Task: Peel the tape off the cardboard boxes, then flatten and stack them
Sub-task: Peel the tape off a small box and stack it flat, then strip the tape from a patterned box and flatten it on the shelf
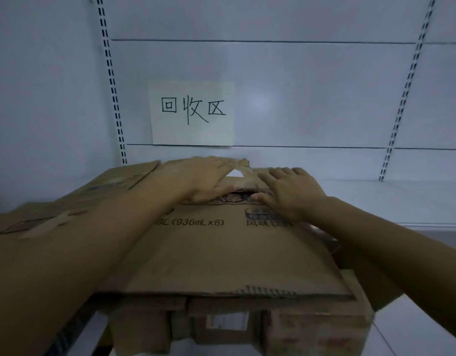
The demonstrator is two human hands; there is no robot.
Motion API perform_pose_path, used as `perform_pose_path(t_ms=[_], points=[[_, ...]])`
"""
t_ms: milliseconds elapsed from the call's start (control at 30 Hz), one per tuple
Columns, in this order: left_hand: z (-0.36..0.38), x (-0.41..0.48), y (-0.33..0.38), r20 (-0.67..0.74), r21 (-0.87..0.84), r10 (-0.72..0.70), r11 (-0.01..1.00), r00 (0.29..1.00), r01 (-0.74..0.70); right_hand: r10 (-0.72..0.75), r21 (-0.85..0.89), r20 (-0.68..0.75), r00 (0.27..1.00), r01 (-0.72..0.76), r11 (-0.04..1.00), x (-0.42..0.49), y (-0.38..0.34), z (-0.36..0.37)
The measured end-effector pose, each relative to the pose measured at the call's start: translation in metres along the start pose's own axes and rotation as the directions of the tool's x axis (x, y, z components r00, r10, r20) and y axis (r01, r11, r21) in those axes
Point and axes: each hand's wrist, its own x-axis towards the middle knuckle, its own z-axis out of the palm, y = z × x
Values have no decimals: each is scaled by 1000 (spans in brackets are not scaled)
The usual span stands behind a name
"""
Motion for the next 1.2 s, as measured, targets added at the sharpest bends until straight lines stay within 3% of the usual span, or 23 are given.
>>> perform_pose_path(t_ms=[133,400,500,667,733,833,933,1100,1200], points=[[-34,23,70,-206,21,140,990,968,-139,39,-67,5,999,-38,997,-43,45,-13],[-69,88,232,-197,-2,190,981,962,-194,157,-175,64,985,-144,974,-171,176,-17],[-69,99,305,-279,-17,221,972,935,-235,182,-232,126,975,-149,961,-221,214,-1],[-17,92,397,-357,-251,192,923,914,-292,117,-280,275,954,-37,959,-286,245,34],[23,76,415,-300,-366,123,901,946,-233,75,-276,341,937,23,961,-302,245,53],[103,47,422,-98,-506,45,858,994,-88,3,-214,409,913,93,972,-314,236,83],[176,17,413,76,-639,-80,762,994,110,-78,-129,461,884,154,980,-308,221,114],[246,2,389,165,-604,-136,769,977,209,-188,13,470,862,206,978,-273,191,164],[280,15,377,200,-516,-253,794,947,321,-236,76,462,855,227,971,-244,177,195]])
